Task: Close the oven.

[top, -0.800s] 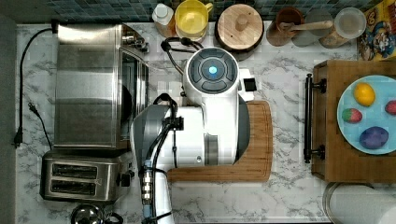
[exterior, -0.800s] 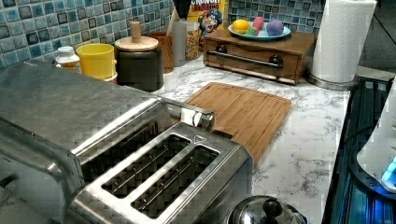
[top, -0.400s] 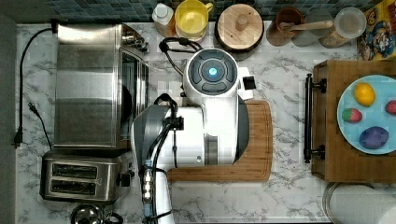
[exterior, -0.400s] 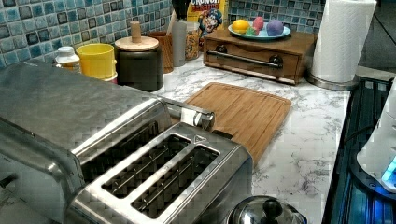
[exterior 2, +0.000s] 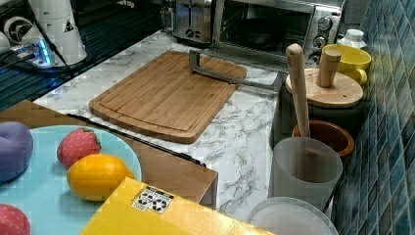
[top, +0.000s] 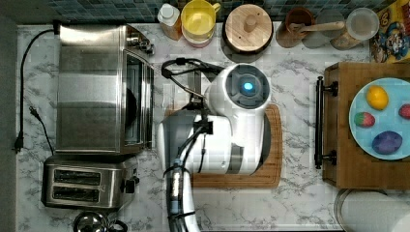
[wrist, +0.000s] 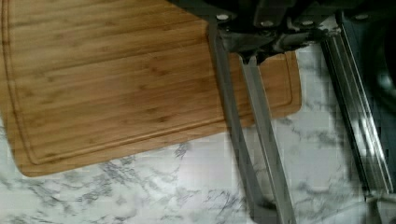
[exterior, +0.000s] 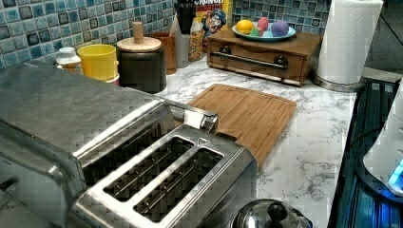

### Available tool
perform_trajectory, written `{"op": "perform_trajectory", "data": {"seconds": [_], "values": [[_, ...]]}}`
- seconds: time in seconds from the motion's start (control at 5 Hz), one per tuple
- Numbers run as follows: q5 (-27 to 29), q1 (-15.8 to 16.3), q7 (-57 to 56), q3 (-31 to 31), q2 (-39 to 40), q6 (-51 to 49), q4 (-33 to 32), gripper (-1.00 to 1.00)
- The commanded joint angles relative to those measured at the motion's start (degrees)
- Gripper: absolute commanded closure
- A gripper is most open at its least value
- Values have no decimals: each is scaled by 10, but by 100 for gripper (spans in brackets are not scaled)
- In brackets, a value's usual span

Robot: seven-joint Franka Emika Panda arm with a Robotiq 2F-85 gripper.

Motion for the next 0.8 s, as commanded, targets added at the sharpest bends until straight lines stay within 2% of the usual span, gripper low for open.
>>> {"op": "perform_trajectory", "data": {"seconds": [0.2,0.4,0.8], "values": [[258,-63,-355,-105,52,20,-43,100],[299,-54,-443,-86,109,-4,-8,100],[384,-57,-583,-64,140,22,-20,100]]}}
